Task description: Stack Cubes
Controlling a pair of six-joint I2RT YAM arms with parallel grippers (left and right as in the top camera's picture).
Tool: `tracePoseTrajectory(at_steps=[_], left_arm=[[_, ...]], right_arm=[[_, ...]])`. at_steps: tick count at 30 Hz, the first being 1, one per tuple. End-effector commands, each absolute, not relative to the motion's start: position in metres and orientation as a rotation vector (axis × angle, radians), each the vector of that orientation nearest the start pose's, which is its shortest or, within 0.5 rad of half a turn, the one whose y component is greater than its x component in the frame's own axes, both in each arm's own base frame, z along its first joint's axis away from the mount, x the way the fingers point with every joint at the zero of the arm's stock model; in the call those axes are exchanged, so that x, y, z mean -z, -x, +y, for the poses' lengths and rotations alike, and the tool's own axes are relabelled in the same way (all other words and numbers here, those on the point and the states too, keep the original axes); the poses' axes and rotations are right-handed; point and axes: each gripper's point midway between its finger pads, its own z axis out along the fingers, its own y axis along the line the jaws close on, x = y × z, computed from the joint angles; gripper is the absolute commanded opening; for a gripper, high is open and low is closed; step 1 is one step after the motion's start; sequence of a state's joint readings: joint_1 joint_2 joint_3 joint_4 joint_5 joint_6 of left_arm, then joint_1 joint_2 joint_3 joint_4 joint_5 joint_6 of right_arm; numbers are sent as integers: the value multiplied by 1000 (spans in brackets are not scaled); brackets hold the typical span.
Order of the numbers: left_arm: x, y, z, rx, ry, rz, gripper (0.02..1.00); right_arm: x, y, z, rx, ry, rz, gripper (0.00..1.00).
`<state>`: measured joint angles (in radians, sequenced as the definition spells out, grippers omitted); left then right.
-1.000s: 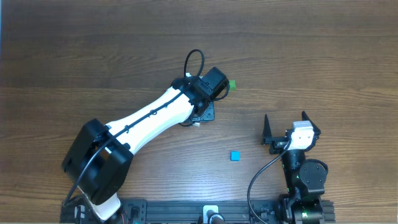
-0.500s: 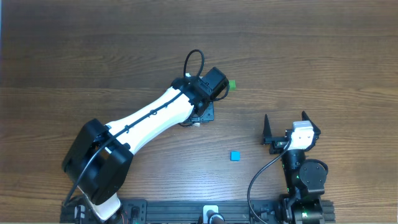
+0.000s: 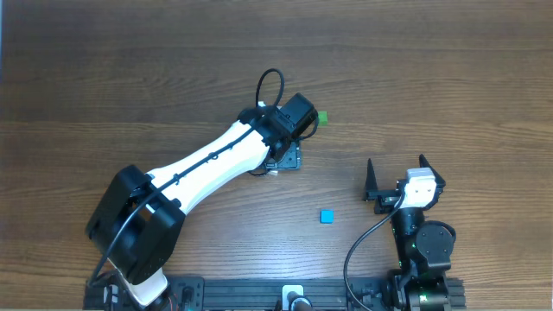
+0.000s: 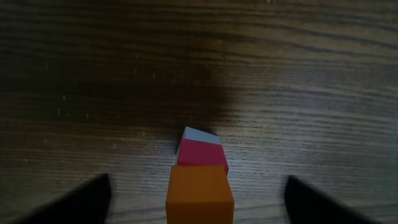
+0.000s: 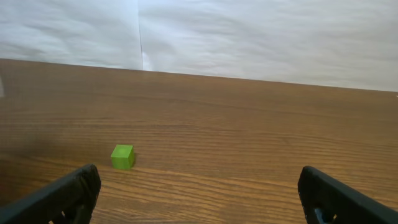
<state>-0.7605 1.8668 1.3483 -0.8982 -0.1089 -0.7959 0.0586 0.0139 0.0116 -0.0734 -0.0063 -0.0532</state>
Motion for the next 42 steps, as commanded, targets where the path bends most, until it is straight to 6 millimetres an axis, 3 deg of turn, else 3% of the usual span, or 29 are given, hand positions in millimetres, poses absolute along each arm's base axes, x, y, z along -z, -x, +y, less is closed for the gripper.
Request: tracePoseTrajectory(at_steps=[1,5,11,15,16,21,25,30,42], left_arm=[[-66,-299,-246,45,69,2896,998],[-104,-310,-244,101,91,2779,998],[-182,-326,-211,135,197,2538,998],[-231,-333,-169,180,282,2400,998],[-255,-337,-144,205,312,2320,996],[-294,-341,-84,277,315,2153,998],[-300,-328,-41,245,308,2033,998],[-279,-298,-12,177,264,1897,996],[-234,-251,-11,174,76,1557,996]], right_arm=[[-157,-246,16,-13,100,1641,993],[-157,-246,16,-13,100,1641,991],[-157,-246,16,-13,100,1641,991],[-157,-246,16,-13,100,1641,993],[-157,-246,16,-13,100,1642,991],[-157,-246,16,-13,100,1641,991],[-157,-246,16,-13,100,1641,993],[-157,-246,16,-13,100,1641,993],[-157,-246,16,-13,100,1641,993]])
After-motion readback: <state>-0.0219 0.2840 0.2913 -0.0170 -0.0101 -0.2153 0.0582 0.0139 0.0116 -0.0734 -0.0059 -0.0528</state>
